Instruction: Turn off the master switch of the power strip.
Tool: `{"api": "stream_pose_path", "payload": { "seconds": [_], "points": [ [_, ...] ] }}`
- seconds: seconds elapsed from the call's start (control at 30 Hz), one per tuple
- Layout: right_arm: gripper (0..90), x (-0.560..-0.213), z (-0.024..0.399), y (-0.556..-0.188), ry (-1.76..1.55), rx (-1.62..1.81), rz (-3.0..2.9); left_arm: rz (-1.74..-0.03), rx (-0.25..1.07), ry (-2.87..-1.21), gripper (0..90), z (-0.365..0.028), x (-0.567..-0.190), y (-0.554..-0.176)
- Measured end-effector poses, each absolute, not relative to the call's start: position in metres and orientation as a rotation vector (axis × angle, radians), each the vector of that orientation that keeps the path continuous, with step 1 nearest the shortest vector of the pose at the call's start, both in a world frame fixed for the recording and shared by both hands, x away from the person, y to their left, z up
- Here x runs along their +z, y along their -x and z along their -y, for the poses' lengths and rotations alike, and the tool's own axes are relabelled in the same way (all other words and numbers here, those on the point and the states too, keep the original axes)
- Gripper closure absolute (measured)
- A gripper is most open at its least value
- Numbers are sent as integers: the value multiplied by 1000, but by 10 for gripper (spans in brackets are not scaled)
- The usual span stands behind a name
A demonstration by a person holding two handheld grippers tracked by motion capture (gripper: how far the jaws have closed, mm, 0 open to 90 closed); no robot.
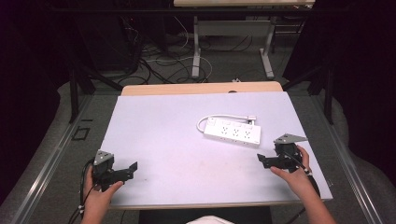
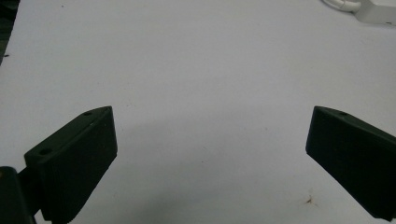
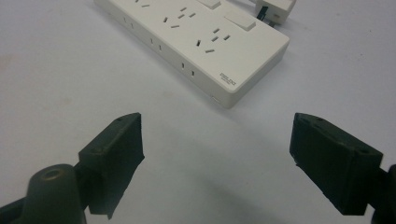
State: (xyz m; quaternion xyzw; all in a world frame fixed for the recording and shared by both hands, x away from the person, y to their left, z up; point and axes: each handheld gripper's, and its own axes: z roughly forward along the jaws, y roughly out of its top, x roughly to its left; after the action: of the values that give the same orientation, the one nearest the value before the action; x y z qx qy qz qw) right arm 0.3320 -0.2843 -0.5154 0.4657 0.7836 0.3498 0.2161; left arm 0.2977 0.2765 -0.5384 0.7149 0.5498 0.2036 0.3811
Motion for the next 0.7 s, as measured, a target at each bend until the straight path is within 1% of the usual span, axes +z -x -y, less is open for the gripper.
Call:
{"api": "stream_pose_path", "payload": {
  "seconds": [0.7],
  "points": [
    [170,-503,271,-348,-1266,906,-2242,-1403,520,-1826,19,-276,-539,-298]
  ]
}}
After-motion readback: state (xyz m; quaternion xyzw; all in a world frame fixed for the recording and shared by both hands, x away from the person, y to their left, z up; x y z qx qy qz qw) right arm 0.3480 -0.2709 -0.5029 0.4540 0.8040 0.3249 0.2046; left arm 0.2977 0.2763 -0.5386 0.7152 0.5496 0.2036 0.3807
